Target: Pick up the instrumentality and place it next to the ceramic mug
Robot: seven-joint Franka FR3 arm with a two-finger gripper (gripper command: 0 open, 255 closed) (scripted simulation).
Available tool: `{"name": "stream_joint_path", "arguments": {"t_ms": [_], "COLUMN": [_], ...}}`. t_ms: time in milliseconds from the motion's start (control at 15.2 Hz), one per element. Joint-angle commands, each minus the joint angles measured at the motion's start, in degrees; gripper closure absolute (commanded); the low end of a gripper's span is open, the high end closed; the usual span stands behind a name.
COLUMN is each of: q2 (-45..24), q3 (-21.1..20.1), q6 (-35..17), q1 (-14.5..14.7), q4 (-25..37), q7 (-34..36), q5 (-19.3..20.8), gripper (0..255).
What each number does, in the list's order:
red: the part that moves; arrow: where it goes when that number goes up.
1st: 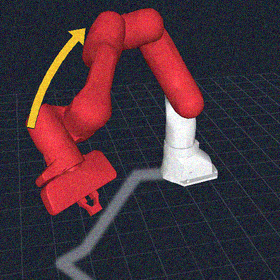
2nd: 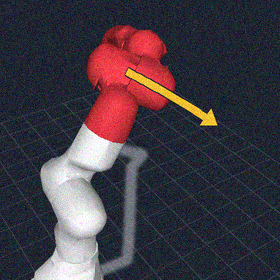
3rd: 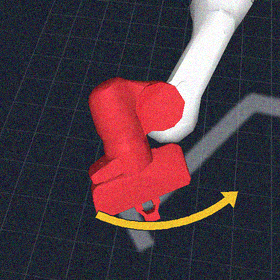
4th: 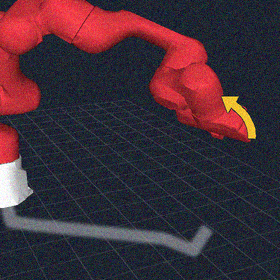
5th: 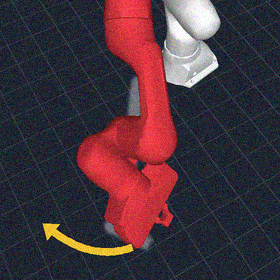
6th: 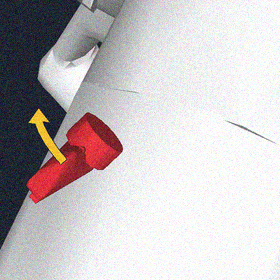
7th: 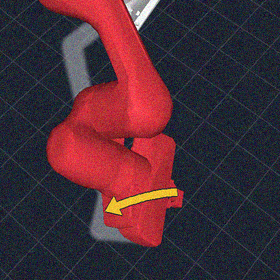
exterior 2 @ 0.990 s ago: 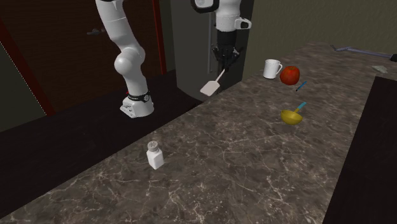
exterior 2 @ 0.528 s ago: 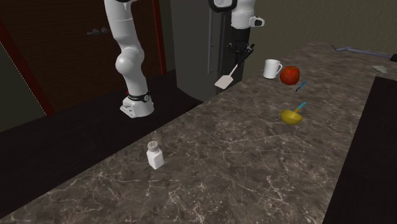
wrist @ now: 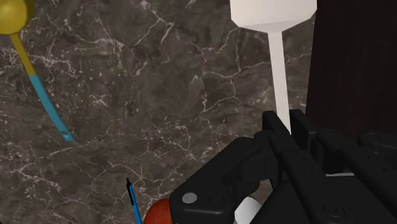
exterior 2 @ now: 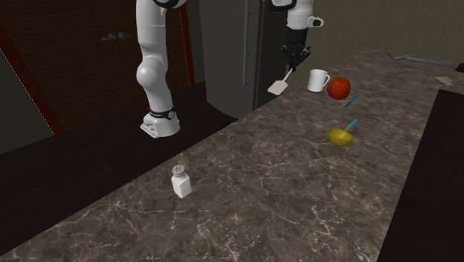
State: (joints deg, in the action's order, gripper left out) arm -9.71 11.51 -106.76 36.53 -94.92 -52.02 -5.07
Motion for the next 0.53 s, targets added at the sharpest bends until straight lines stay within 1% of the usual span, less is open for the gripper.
{"name": "stream_joint_path", "arguments": {"t_ms": [0, 264, 462], "q2": [-3.50, -11.56, -11.47], "q3": [-0.66, -1.95, -1.98], "q6": [1.21, 4.56, 2.21], "q1": [0.65, 2.02, 2.12], "q4": [4.76, 16.28, 13.83], "q7": [1.48, 4.70, 4.56], "q5": [-0.50, -1.29, -1.32], "gripper": [255, 255, 255]}}
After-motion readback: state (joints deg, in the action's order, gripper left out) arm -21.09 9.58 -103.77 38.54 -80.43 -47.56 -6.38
